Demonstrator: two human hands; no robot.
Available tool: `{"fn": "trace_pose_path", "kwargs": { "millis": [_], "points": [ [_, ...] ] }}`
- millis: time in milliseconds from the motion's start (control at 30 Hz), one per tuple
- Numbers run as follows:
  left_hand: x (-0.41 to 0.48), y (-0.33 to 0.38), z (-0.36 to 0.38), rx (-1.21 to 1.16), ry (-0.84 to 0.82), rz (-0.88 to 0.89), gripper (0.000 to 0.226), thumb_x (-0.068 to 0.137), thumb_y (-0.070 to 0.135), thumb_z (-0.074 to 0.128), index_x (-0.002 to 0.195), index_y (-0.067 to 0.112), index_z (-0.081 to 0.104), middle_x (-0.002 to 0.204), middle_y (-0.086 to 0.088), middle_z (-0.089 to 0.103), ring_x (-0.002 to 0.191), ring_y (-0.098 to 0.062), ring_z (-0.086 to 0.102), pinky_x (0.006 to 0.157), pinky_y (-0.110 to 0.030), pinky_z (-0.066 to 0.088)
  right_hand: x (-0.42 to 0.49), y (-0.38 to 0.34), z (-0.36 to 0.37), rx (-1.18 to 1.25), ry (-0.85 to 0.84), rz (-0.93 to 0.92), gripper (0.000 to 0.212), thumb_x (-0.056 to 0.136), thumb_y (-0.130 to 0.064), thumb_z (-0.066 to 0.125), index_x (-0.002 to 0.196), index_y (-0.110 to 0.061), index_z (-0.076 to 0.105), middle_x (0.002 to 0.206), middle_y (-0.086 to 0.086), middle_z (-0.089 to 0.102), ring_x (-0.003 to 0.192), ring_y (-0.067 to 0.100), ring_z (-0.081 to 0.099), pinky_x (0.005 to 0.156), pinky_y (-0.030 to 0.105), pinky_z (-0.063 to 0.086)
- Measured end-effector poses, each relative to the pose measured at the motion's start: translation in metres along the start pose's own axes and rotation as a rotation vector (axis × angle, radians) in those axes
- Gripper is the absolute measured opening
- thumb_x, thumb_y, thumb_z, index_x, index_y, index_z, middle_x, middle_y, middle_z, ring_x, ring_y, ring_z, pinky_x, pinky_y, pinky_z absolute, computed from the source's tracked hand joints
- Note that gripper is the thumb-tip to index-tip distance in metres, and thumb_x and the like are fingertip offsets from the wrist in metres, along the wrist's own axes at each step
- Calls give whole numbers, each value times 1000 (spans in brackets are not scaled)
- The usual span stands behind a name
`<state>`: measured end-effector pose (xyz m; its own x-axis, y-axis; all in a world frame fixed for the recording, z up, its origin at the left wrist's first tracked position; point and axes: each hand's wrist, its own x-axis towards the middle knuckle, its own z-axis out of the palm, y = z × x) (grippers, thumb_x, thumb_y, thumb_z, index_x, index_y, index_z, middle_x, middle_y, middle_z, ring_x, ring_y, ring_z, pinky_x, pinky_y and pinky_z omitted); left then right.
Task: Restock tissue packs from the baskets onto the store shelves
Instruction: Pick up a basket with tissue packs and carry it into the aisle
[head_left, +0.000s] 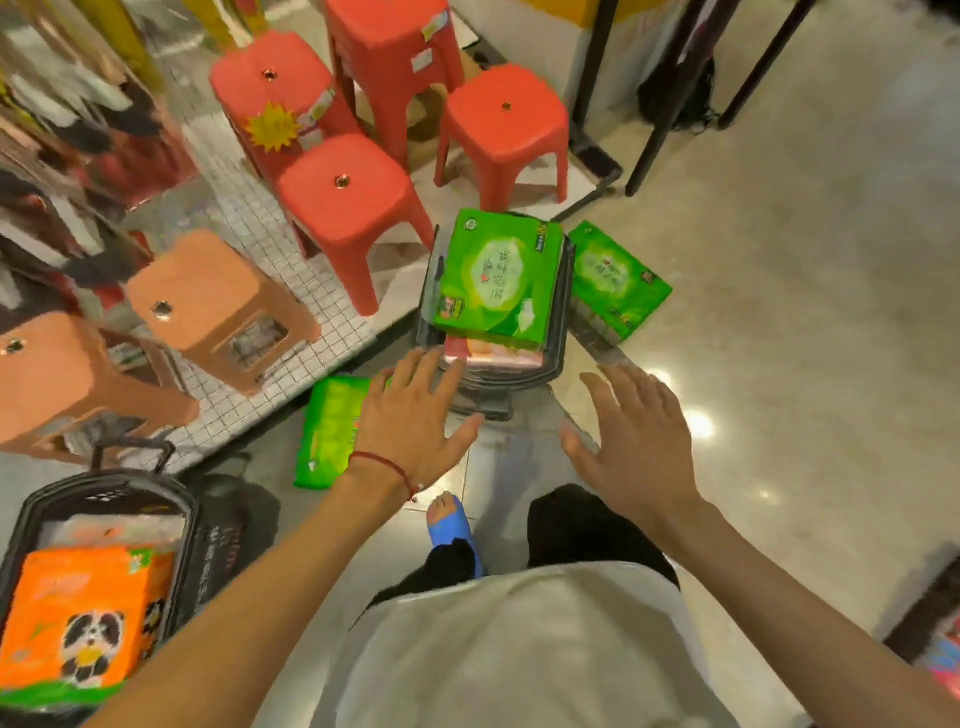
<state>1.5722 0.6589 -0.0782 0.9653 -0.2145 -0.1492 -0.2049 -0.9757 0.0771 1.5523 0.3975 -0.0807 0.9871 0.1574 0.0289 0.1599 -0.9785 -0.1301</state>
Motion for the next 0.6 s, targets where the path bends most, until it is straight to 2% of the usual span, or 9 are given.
{"fn": "trace_pose_path", "kwargs": {
  "millis": [100, 200, 300, 400, 600],
  "points": [
    [53, -18, -1, -30, -17, 20, 69, 93, 62, 47, 148, 20, 50, 150, -10, 52, 139, -33, 46, 103, -50, 45, 45, 9, 6, 18, -3, 57, 65, 96, -58, 44, 138, -12, 64, 145, 15, 62, 139, 37, 53, 118, 53, 37],
    [113, -31, 5, -41, -32, 52, 65, 92, 57, 52, 144, 19, 53, 147, -12, 54, 135, -34, 48, 101, -49, 46, 102, 25, 19, 16, -1, 71, 59, 96, -54, 51, 133, -10, 66, 137, 15, 65, 134, 38, 57, 113, 51, 38],
    [169, -38, 15, -5, -84, 38, 64, 90, 54, 51, 141, 17, 57, 145, -13, 56, 133, -35, 51, 98, -49, 49, 162, 50, 38, 53, 25, 13, 54, 96, -50, 53, 127, -9, 69, 131, 15, 68, 130, 38, 58, 111, 47, 38],
    [214, -40, 23, 15, -145, 26, 63, 92, 53, 49, 143, 17, 55, 148, -13, 54, 135, -36, 51, 99, -50, 48, 215, 71, 52, 89, -30, 14, 53, 96, -50, 55, 129, -10, 69, 133, 13, 68, 132, 37, 57, 112, 46, 38],
    [282, -59, 46, -24, -149, -18, 61, 92, 50, 48, 143, 18, 56, 152, -11, 50, 138, -34, 47, 101, -49, 46, 283, 92, 92, 125, -163, 25, 60, 99, -56, 47, 131, -10, 68, 135, 13, 67, 132, 37, 55, 112, 48, 37]
  ]
}}
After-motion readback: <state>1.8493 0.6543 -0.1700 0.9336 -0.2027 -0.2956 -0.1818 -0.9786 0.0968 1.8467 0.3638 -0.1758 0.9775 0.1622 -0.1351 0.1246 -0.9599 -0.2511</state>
